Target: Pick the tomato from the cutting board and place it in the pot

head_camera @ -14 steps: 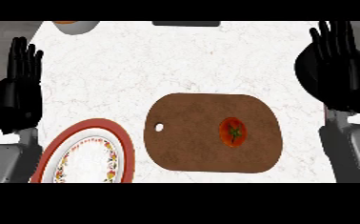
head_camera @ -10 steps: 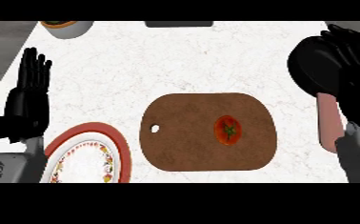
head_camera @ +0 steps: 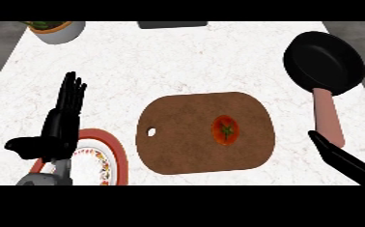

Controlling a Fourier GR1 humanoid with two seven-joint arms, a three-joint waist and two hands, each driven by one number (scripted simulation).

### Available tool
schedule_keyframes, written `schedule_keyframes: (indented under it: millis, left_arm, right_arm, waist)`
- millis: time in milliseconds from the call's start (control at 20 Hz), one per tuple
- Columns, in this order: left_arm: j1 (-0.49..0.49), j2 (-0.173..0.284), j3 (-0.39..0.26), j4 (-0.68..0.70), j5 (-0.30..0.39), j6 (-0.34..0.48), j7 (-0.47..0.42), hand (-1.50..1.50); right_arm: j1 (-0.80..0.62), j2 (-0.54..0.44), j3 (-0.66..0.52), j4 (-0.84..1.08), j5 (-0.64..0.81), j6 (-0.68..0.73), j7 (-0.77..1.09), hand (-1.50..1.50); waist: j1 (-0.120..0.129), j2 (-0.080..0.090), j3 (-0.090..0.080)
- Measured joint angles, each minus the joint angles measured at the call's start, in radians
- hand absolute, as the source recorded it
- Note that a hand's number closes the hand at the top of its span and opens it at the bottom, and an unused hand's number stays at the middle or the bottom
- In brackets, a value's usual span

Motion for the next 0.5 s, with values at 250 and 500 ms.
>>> schedule_keyframes:
  millis: [250, 500]
  left_arm:
    - [0.042, -0.037, -0.057, -0.026, -0.033, 0.013, -0.004, 0.00]
    - [0.046, -0.043, -0.068, -0.034, -0.046, 0.011, 0.004, 0.00]
  right_arm:
    - [0.232, 0.112, 0.072, -0.063, 0.067, 0.031, -0.258, -1.50]
    - [0.450, 0.118, 0.125, -0.173, 0.247, -0.001, -0.239, -1.50]
  waist:
    - [0.021, 0.002, -0.002]
    - [0.032, 0.005, -0.005]
